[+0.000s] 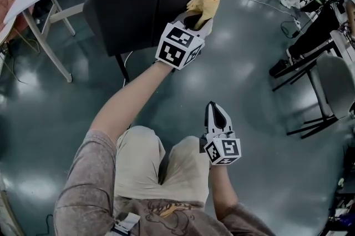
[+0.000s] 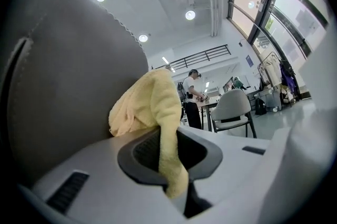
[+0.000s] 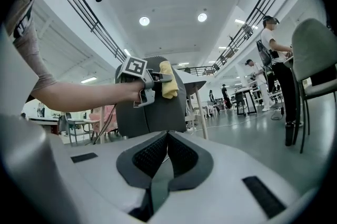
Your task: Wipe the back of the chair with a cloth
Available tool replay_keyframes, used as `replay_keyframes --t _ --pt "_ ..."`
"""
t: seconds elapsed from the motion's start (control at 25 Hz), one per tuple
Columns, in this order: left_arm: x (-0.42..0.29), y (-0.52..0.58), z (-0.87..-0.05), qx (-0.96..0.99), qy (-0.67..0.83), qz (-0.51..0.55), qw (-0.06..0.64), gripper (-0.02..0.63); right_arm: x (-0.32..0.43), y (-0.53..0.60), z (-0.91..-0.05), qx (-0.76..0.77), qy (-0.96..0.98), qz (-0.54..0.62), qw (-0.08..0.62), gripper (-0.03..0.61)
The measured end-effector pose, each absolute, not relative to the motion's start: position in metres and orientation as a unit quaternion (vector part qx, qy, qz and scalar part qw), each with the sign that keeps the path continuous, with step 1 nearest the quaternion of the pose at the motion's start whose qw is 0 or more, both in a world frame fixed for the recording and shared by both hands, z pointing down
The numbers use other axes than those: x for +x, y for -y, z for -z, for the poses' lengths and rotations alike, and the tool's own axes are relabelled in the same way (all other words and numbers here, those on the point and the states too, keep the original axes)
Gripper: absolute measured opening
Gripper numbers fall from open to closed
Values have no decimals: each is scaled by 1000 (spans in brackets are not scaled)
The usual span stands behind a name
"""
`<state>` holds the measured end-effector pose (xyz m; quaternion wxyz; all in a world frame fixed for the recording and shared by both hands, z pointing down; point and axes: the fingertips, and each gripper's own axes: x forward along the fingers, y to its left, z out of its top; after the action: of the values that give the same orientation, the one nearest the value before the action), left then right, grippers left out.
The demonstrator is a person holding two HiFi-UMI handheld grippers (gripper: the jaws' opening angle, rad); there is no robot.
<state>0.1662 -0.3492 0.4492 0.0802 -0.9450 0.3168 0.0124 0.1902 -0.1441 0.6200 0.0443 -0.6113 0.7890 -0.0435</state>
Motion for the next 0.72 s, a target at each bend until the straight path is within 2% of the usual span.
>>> replay_keyframes --t 0.28,0.72 --pt "160 326 -455 -950 -301 -18 79 63 188 145 -620 -609 -790 45 50 26" --pt "43 287 -469 -929 -361 -47 64 63 181 154 -624 -600 -797 48 55 26"
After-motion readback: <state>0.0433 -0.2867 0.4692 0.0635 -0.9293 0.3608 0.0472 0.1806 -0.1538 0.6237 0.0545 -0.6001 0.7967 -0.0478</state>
